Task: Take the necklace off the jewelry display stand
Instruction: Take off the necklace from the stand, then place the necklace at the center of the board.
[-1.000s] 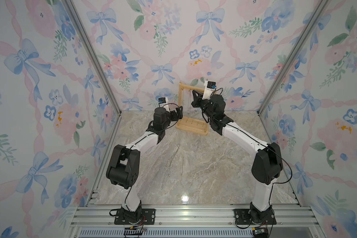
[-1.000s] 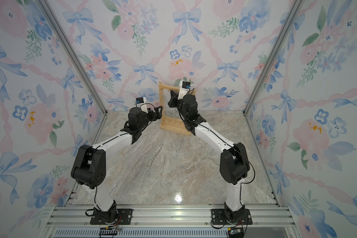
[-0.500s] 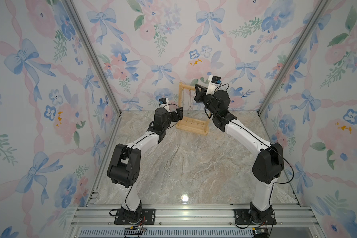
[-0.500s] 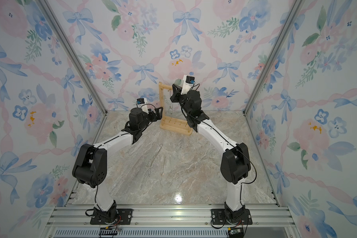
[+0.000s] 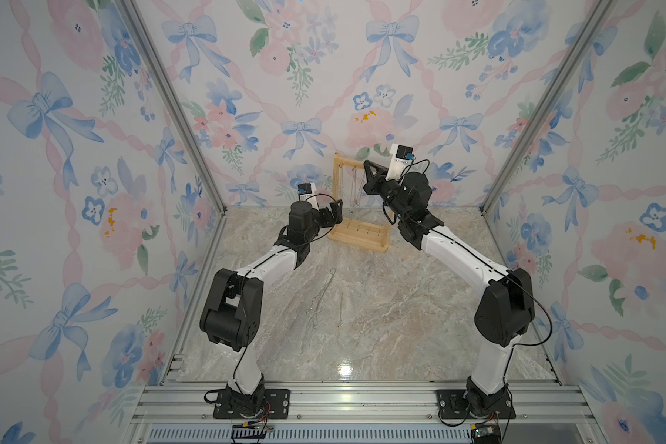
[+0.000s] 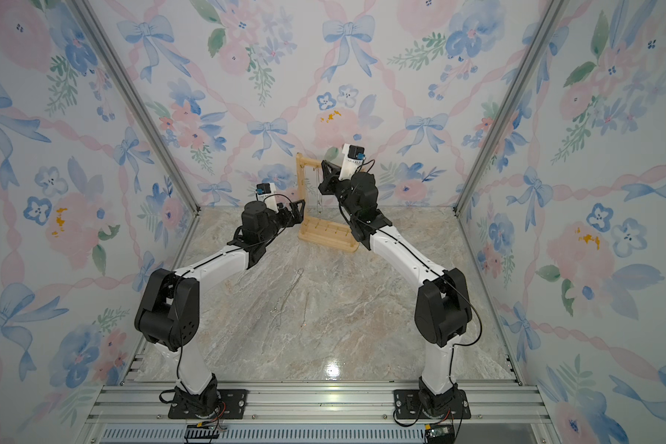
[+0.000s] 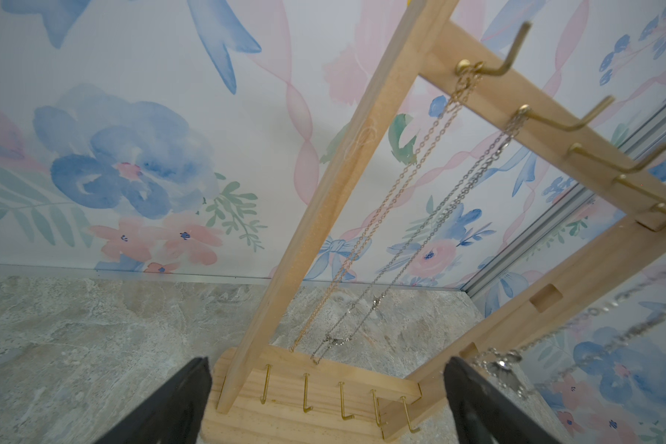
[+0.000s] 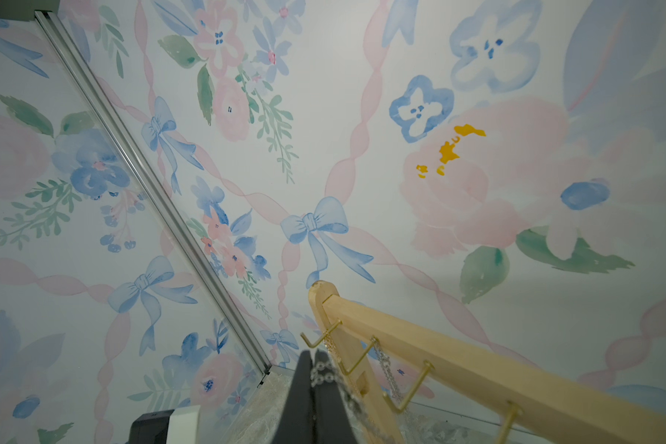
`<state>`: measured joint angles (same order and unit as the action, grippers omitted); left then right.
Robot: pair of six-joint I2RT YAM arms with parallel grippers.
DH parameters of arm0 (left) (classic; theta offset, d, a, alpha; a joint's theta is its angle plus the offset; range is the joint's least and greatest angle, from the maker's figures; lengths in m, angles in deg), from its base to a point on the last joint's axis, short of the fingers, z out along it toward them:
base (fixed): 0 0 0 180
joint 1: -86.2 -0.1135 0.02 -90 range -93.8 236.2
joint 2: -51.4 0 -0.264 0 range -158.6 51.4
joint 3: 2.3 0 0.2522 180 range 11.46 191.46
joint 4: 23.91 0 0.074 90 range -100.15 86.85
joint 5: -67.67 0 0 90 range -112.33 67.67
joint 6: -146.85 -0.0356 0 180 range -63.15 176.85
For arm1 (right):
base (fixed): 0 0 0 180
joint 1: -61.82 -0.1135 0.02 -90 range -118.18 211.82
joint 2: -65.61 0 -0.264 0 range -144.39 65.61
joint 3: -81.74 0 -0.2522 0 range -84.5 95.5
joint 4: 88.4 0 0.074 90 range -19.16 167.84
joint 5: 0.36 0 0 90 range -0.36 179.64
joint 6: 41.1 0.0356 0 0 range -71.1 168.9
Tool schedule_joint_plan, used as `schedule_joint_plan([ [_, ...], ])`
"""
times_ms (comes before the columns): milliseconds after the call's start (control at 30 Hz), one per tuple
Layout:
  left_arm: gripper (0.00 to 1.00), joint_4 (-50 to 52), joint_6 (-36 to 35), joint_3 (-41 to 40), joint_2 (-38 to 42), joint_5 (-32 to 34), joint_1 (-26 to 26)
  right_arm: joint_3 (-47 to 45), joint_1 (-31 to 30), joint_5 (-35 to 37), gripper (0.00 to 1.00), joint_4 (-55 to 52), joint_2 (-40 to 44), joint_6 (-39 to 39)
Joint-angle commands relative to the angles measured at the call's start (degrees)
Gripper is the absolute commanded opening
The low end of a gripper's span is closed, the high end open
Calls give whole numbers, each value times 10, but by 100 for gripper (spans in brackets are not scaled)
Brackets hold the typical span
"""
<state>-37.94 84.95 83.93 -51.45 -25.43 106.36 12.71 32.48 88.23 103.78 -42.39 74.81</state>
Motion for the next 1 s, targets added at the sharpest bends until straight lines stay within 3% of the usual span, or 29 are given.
schedule_joint_plan([
  [0, 98, -13, -25, -13, 42, -25, 4, -21, -1, -16, 0, 24, 40, 13],
  [200, 98, -49, -49, -44, 77, -54, 18, -81, 1, -17, 0, 45, 76, 20],
  [500, 98, -120, -77, -62, 81, -165, 44, -163, 45, -68, 0, 79, 120, 76],
  [733, 98, -190, -92, -74, 61, -271, 53, -171, 67, -118, 0, 60, 129, 93],
  [967, 98, -193, -133, -72, 46, -284, 74, -149, 72, -163, 0, 9, 129, 95],
])
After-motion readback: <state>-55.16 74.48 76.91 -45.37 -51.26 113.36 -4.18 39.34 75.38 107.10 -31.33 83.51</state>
